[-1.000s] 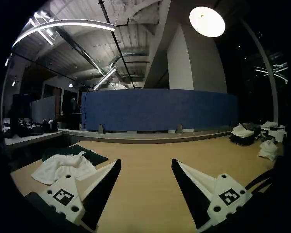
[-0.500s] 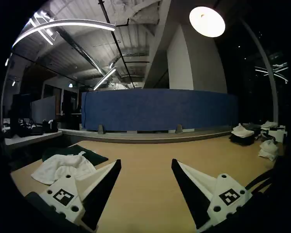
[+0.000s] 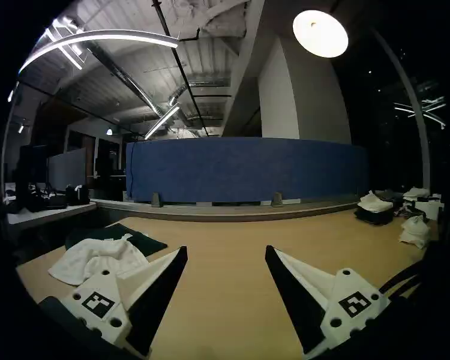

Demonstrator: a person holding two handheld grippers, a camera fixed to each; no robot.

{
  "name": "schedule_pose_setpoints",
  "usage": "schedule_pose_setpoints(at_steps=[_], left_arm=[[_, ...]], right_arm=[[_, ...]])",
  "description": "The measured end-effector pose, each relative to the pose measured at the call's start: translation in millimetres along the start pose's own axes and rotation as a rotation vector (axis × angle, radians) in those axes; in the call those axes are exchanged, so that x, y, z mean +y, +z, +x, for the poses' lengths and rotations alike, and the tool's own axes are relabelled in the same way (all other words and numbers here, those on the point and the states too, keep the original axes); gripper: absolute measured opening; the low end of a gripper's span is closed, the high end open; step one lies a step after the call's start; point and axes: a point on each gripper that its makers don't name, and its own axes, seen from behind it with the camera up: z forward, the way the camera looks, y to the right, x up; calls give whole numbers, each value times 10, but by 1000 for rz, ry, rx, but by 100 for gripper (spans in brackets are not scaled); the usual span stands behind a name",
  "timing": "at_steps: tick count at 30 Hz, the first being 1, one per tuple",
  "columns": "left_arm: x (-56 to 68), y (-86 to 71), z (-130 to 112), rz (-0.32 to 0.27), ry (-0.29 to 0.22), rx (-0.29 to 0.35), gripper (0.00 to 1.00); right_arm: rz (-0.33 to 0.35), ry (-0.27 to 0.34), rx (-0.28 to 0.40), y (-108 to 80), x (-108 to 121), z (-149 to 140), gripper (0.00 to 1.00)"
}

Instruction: Fold towel

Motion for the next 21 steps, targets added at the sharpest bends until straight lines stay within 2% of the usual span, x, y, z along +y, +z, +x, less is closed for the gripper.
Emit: schedule_pose_setpoints(at_steps=[21], left_arm=[[0,-13,-1,0,-1,0,97]], right_arm=[[0,0,0,1,-5,11,100]])
